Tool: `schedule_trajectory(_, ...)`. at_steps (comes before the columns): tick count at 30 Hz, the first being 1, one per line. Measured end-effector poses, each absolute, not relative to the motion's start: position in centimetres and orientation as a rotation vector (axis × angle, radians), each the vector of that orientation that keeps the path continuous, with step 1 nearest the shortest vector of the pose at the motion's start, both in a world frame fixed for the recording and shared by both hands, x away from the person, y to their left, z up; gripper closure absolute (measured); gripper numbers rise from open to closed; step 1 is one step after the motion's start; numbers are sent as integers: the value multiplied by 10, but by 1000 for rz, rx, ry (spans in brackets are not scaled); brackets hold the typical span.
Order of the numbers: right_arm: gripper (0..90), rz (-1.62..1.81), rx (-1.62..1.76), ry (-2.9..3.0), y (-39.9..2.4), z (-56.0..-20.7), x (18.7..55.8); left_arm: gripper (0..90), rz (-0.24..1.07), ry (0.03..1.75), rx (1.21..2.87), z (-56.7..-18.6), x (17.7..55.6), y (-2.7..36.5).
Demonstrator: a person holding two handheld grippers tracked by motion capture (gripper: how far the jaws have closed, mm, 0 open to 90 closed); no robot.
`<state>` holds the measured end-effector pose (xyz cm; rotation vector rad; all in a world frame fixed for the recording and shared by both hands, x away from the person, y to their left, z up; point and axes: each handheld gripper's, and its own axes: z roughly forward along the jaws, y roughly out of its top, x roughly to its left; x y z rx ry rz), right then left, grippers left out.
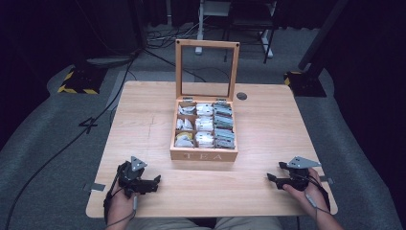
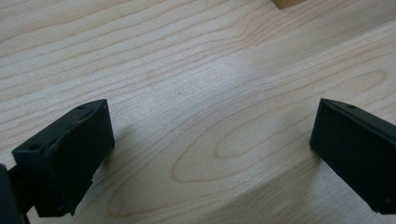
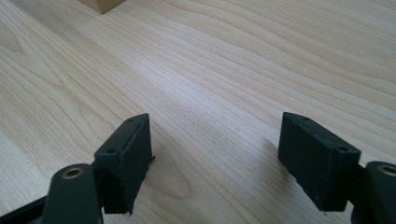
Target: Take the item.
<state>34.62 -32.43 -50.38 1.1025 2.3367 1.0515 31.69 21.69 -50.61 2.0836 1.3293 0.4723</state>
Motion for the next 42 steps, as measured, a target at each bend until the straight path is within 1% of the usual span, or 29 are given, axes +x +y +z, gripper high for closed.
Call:
schedule_trajectory(20, 252, 1045, 1107, 2334, -324, -504, 346, 2, 473, 1330, 2083, -506, 317, 217)
schedule_trajectory(21, 259, 1044, 1105, 2334, -324, -504, 346, 2, 473, 1330, 2084, -506, 317, 217)
schedule_trajectory(23, 324, 1059, 1104, 2331, -324, -503, 346, 2, 473, 1330, 2084, -506, 317, 217)
schedule_trajectory(25, 342, 1053, 1111, 2333, -324, -503, 346, 2, 473, 1330, 2084, -506, 317, 217)
schedule_trajectory(26, 357, 1050, 1119, 2342, -323, -501, 346, 2, 473, 1329, 2084, -506, 317, 217)
schedule_trajectory(34, 356, 1118, 1121, 2345, -318, -483, 350, 2, 475, 1329, 2085, -506, 317, 217)
schedule_trajectory(37, 353, 1166, 1119, 2329, -315, -467, 357, 2, 473, 1330, 2084, -506, 317, 217)
schedule_trajectory(41, 356, 1178, 1104, 2334, -311, -458, 361, 2, 475, 1328, 2086, -506, 317, 217)
schedule_trajectory(42, 362, 1190, 1085, 2342, -305, -451, 364, 0, 475, 1328, 2086, -506, 318, 217)
